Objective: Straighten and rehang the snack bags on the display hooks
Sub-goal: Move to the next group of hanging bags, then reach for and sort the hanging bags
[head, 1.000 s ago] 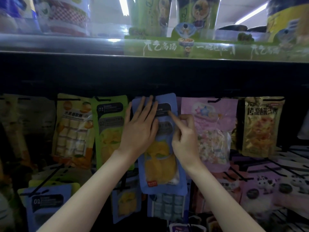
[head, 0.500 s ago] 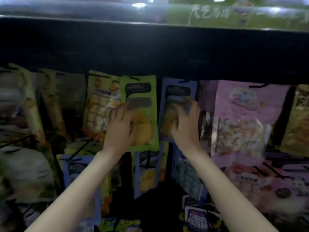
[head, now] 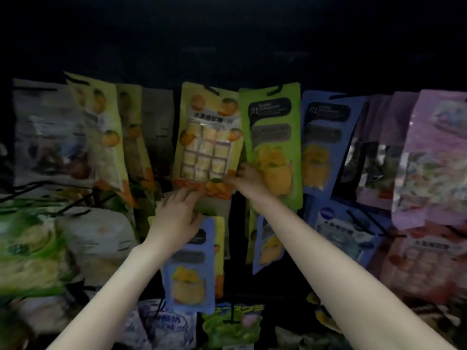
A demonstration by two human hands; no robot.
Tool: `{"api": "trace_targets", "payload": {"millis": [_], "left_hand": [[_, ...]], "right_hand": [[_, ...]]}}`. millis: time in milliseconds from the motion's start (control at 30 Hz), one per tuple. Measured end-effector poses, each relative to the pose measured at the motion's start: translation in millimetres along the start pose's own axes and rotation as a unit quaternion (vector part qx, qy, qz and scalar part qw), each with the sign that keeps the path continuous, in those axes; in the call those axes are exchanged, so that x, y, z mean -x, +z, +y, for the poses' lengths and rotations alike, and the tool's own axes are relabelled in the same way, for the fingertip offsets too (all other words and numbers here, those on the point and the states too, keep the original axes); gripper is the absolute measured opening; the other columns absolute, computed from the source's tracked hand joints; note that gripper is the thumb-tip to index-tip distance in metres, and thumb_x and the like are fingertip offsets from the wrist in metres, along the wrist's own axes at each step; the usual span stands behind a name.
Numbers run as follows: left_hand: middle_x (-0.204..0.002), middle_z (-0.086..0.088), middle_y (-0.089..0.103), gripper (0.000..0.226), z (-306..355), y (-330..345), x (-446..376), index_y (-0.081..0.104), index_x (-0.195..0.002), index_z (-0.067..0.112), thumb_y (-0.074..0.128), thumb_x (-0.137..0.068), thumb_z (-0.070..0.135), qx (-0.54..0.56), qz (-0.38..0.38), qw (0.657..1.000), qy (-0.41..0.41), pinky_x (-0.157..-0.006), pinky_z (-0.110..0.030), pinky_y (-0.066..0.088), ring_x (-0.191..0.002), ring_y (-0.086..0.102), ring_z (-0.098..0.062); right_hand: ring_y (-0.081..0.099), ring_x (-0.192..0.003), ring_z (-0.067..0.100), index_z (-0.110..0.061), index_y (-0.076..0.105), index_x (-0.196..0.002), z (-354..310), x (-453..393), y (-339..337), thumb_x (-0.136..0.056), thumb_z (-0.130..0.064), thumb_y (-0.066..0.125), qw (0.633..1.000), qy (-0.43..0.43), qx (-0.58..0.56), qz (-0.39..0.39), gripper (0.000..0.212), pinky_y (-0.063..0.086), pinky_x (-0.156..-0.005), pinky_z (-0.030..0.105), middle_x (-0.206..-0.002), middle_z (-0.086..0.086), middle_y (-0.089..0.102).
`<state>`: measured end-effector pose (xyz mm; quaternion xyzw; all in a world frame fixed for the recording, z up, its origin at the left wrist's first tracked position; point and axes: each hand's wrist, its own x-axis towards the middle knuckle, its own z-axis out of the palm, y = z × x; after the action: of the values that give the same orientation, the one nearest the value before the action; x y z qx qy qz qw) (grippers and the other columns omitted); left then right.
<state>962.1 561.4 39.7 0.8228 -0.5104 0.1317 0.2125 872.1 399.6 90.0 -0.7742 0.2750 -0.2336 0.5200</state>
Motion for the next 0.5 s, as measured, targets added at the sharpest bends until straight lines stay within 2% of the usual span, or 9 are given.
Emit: {"api": "trace_targets", "payload": {"millis": [100, 200, 267, 333, 400, 433, 500], "left_hand": [[-0.138, 0.003, 0.039, 0.041, -16.3, 2.8, 11.5, 0.045, -0.133, 0.022, 0.051, -0.093, 0.027, 0.026, -0.026, 0.998, 0.042, -0.098, -0.032, 0.031, -0.128, 0.034, -0.022], [-0.139, 0.003, 0.038, 0.047, -31.6, -1.1, 26.6, 0.043, -0.135, 0.019, 0.057, -0.09, 0.019, 0.109, -0.016, 0.992, 0.066, -0.094, -0.022, 0.031, -0.126, 0.037, -0.017], [-0.141, 0.001, 0.037, 0.051, -41.9, -3.2, 38.0, 0.038, -0.139, 0.017, 0.056, -0.091, 0.017, 0.138, -0.007, 0.989, 0.054, -0.094, -0.025, 0.036, -0.125, 0.04, -0.017], [-0.137, -0.003, 0.044, 0.047, -50.5, -0.5, 45.7, 0.043, -0.135, 0.014, 0.058, -0.09, 0.014, 0.111, -0.011, 0.99, 0.081, -0.096, -0.033, 0.041, -0.124, 0.043, -0.024], [-0.132, -0.007, 0.049, 0.042, -56.6, 5.3, 48.5, 0.05, -0.129, 0.011, 0.059, -0.088, 0.012, 0.077, -0.021, 0.99, 0.116, -0.095, -0.039, 0.041, -0.121, 0.044, -0.029], [-0.131, -0.007, 0.05, 0.041, -58.0, 6.5, 48.3, 0.051, -0.128, 0.01, 0.059, -0.088, 0.012, 0.075, -0.025, 0.99, 0.115, -0.094, -0.039, 0.04, -0.12, 0.043, -0.029], [-0.125, -0.008, 0.053, 0.042, -58.2, 7.0, 46.4, 0.051, -0.126, 0.009, 0.06, -0.086, 0.01, 0.077, -0.013, 0.992, 0.102, -0.091, -0.041, 0.041, -0.118, 0.044, -0.029]], "right_hand": [[0.054, -0.107, 0.02, -0.01, 0.047, -0.126, -2.1, 6.2, 18.6, -0.088, -0.025, 0.065, 0.995, 0.038, -0.059, 0.076, 0.045, 0.047, -0.086, 0.031, -0.122, 0.003, 0.056], [0.05, -0.115, 0.019, -0.01, 0.037, -0.133, 9.9, 38.5, 36.5, -0.089, -0.028, 0.062, 0.993, -0.005, 0.004, 0.12, 0.054, 0.038, -0.077, 0.019, -0.113, -0.003, 0.047], [0.042, -0.122, 0.016, -0.016, 0.031, -0.138, 29.4, 63.5, 55.3, -0.092, -0.029, 0.058, 0.983, -0.054, 0.088, 0.154, 0.056, 0.031, -0.082, 0.014, -0.129, -0.003, 0.039], [0.035, -0.129, 0.017, -0.021, 0.035, -0.136, 46.1, 78.4, 72.7, -0.093, -0.028, 0.055, 0.975, -0.098, 0.15, 0.131, 0.047, 0.032, -0.091, 0.018, -0.139, 0.0, 0.031], [0.024, -0.136, 0.023, -0.02, 0.045, -0.13, 53.5, 80.0, 82.1, -0.095, -0.026, 0.053, 0.967, -0.099, 0.216, 0.089, 0.037, 0.029, -0.102, 0.028, -0.139, 0.003, 0.031], [0.02, -0.135, 0.024, -0.019, 0.048, -0.129, 53.1, 79.5, 84.2, -0.095, -0.024, 0.052, 0.961, -0.097, 0.245, 0.081, 0.034, 0.026, -0.105, 0.031, -0.138, 0.003, 0.031], [0.025, -0.127, 0.026, -0.017, 0.051, -0.129, 48.7, 79.9, 88.3, -0.095, -0.022, 0.051, 0.941, -0.113, 0.304, 0.098, 0.034, 0.027, -0.103, 0.034, -0.132, 0.004, 0.034]]}}
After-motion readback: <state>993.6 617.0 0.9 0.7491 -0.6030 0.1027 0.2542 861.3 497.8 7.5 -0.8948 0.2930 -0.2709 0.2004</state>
